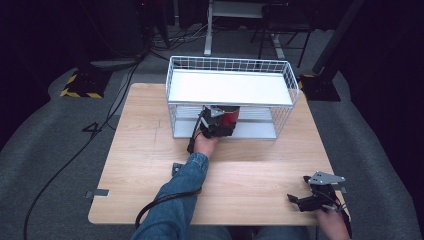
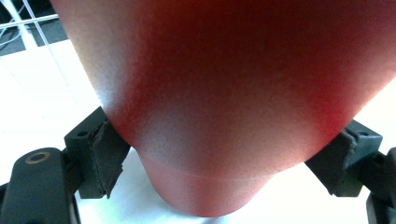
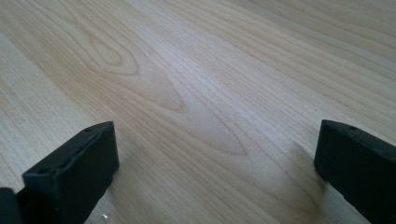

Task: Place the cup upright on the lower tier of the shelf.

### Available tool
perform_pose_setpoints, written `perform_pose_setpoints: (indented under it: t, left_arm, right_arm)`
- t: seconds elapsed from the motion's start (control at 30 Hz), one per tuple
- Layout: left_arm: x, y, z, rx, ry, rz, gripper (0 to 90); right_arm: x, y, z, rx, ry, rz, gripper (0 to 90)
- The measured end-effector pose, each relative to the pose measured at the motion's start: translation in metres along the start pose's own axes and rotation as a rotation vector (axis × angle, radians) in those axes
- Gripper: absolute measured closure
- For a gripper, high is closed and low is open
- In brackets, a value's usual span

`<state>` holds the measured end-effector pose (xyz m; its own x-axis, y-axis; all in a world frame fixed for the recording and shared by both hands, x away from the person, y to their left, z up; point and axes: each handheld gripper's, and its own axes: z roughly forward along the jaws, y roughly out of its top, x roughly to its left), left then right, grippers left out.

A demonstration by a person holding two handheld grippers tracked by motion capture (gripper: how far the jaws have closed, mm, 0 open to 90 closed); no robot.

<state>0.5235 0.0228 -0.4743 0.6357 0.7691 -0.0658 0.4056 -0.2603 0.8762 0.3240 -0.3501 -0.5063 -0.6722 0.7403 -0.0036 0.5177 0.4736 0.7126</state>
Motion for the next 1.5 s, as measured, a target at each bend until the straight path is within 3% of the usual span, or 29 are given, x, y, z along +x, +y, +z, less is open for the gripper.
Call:
perform_pose_setpoints:
  t: [0.37, 0.63, 0.77, 0.83, 0.93, 1.2, 1.5]
  left_arm:
    - [0.005, 0.000, 0.012, 0.001, 0.030, -0.041, 16.5]
    - [0.002, -0.001, 0.016, -0.004, 0.032, 0.003, 16.1]
    - [-0.002, 0.001, 0.018, -0.001, 0.078, 0.034, 11.0]
    - [-0.003, 0.002, 0.017, -0.021, 0.052, 0.023, 0.1]
    - [-0.002, 0.002, 0.015, -0.044, 0.024, 0.005, 0.0]
    - [0.004, -0.004, 0.005, -0.048, 0.021, -0.023, 0.0]
    - [0.009, -0.006, -0.018, -0.069, 0.007, -0.018, 0.0]
  right_arm:
    - [0.000, 0.000, 0.000, 0.000, 0.003, -0.003, 0.0]
    - [0.000, 0.000, 0.000, 0.001, 0.006, -0.008, 0.0]
    - [0.000, 0.000, 0.000, 0.000, 0.006, -0.007, 0.0]
    - [0.000, 0.000, 0.000, 0.001, 0.006, -0.007, 0.0]
    - [0.000, 0.000, 0.000, 0.001, 0.007, -0.008, 0.0]
    - [0.000, 0.000, 0.000, 0.001, 0.007, -0.008, 0.0]
    - [0.000, 0.000, 0.000, 0.001, 0.007, -0.007, 0.0]
